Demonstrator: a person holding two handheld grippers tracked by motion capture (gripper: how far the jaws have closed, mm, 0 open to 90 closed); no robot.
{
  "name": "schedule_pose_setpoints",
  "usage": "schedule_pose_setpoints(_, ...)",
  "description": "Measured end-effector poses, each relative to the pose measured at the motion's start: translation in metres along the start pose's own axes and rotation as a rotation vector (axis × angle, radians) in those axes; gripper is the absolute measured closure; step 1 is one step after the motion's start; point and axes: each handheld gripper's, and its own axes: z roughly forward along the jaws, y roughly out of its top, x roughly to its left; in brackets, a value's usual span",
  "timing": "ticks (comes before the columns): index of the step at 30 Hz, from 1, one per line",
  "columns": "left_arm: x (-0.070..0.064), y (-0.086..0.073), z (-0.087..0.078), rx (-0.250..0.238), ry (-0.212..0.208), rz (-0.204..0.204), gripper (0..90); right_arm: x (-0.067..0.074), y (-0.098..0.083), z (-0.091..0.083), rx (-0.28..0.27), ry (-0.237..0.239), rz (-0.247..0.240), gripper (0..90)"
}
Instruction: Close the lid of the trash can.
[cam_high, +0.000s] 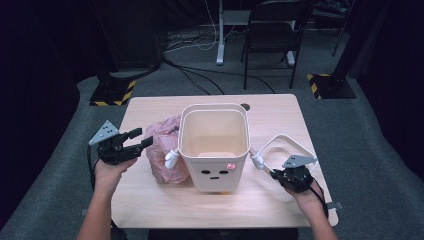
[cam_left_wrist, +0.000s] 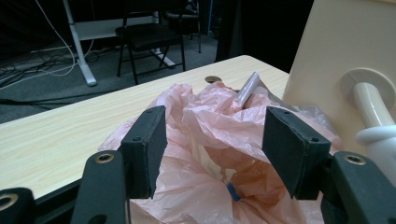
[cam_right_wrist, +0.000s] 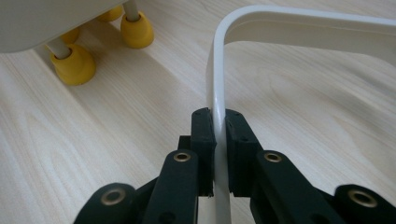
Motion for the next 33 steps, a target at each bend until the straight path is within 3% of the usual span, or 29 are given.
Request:
schedule_pose_setpoints(13, -0.001, 0.001, -0.001, 0.000, -0.001, 0.006, 39.7, -0.003, 0.015, -0.024, -0.040, -0.012, 0.001, 83.2)
schedule_pose_setpoints(33, -0.002, 0.001, -0.002, 0.003, -0.001, 0.006, 39.7, -0.001, 0.047, -0.055, -0.041, -0.005, -0.056, 83.4)
